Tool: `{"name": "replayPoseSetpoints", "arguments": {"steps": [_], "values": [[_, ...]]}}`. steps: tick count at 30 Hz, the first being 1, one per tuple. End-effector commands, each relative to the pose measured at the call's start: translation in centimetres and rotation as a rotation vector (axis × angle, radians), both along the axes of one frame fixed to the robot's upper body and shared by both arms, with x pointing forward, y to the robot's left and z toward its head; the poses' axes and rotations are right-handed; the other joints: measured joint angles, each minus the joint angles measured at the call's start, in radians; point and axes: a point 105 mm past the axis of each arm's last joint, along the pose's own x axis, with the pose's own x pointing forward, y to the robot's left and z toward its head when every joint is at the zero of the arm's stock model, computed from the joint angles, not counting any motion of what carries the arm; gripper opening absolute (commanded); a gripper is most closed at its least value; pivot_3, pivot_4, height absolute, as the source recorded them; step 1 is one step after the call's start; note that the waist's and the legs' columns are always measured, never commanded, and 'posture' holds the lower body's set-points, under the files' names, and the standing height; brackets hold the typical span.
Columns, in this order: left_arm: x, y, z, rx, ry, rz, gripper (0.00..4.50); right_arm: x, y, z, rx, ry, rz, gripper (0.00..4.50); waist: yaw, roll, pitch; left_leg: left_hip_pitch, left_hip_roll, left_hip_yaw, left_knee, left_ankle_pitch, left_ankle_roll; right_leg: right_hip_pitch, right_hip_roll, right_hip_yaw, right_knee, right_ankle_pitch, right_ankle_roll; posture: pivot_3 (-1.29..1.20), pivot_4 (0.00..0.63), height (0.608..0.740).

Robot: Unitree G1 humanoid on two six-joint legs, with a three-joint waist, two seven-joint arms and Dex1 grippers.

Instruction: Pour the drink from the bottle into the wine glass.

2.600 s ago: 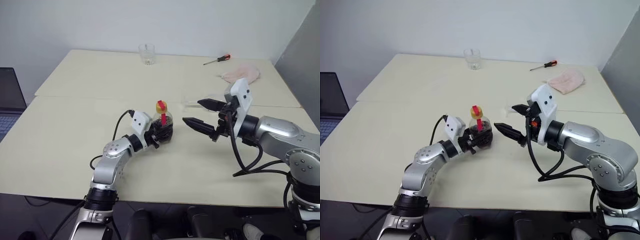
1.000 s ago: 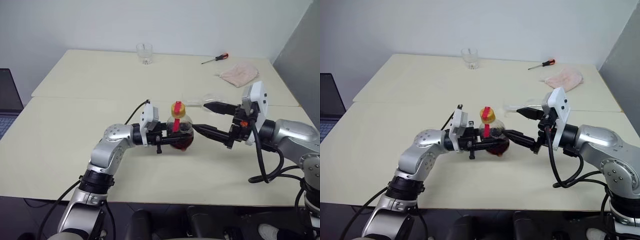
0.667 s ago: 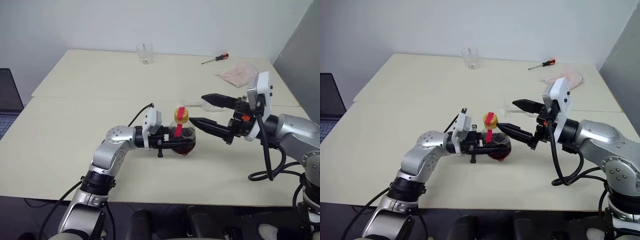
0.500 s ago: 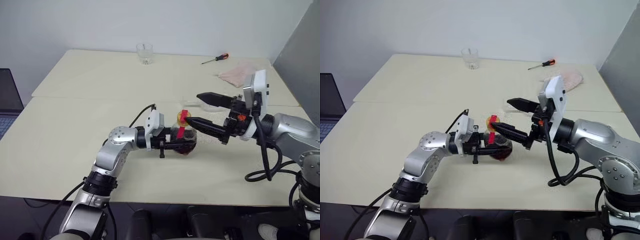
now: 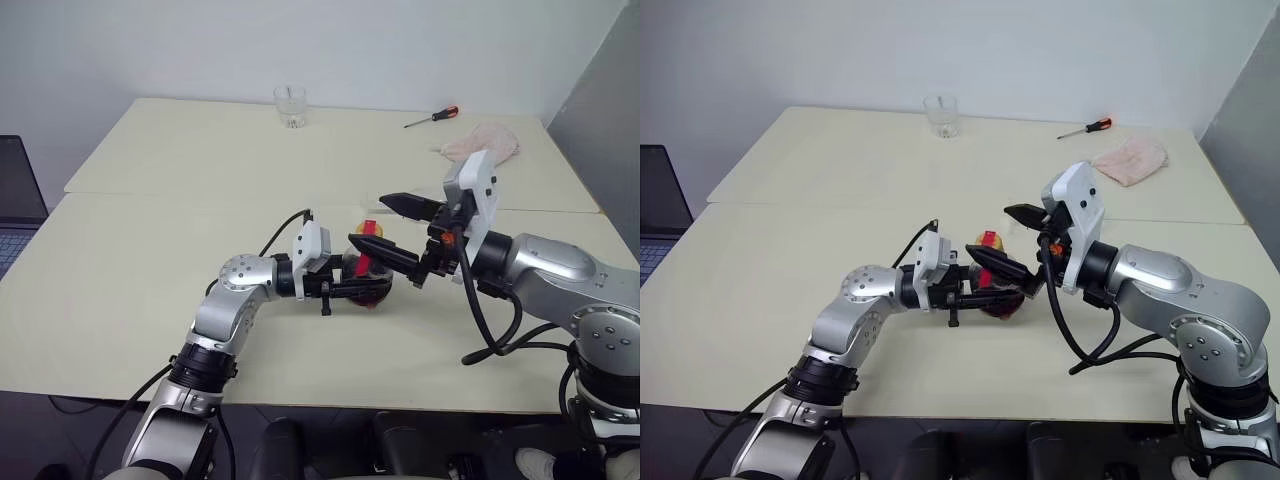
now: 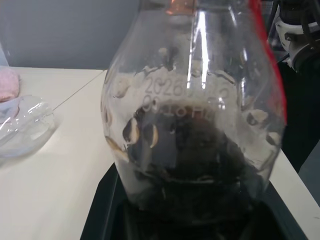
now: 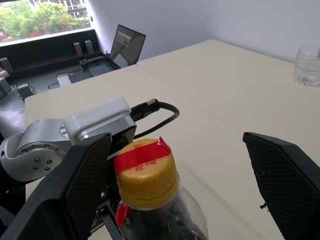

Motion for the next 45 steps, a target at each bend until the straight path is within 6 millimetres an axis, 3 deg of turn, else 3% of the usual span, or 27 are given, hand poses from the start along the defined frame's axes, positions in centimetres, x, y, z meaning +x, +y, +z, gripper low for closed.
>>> {"name": "replayPoseSetpoints", "arguments": {"steps": [1, 12, 25, 40, 43, 45], "values": [[-0.2, -0.7, 0.9, -0.014, -0.053, -0.028, 1.37, -0.4, 0.1, 1.0, -0.007, -0.059, -0.010, 4.50, 0.000, 0.000, 0.000, 0.000, 0.000, 0.000, 0.000, 0.000, 0.000, 0.000, 0.000, 0.000, 0.000, 0.000, 0.000, 0.00, 0.150, 0.740], [0.4, -1.0, 0.6, -0.010, -0.063, 0.000, 1.37, -0.6, 0.2, 0.3, -0.036, -0.045, -0.064, 4.50, 0.000, 0.000, 0.000, -0.001, 0.000, 0.000, 0.000, 0.000, 0.000, -0.001, 0.000, 0.000, 0.000, 0.000, 0.000, 0.00, 0.150, 0.740], [1.1, -1.1, 0.7, -0.013, -0.072, 0.034, 1.32, -0.1, 0.5, 0.2, 0.045, -0.049, -0.315, 4.50, 0.000, 0.000, 0.000, -0.008, 0.000, -0.003, 0.001, 0.000, 0.000, -0.007, 0.000, 0.000, 0.001, 0.000, 0.000, 0.00, 0.150, 0.740], [2.0, -1.4, 0.8, -0.029, -0.091, 0.077, 1.32, -0.9, 1.0, -0.4, 0.056, -0.002, -0.390, 4.50, -0.001, 0.000, 0.000, -0.008, -0.001, -0.009, 0.002, 0.000, 0.000, -0.006, 0.000, -0.001, 0.001, 0.000, 0.000, 0.00, 0.150, 0.740], [1.9, -1.4, 0.8, -0.032, -0.087, 0.079, 1.32, -1.0, 1.0, -0.4, 0.048, -0.006, -0.392, 3.89, -0.001, 0.000, 0.000, -0.009, 0.000, -0.010, 0.002, 0.000, 0.000, -0.006, 0.001, -0.001, 0.001, 0.000, 0.000, 0.00, 0.150, 0.740], [2.0, -1.4, 0.8, -0.032, -0.086, 0.080, 1.32, -0.9, 0.9, -0.3, 0.041, -0.013, -0.395, 3.21, -0.001, 0.000, 0.000, -0.009, 0.000, -0.010, 0.002, 0.000, 0.000, -0.006, 0.001, -0.001, 0.001, 0.000, 0.000, 0.00, 0.150, 0.740]]}}
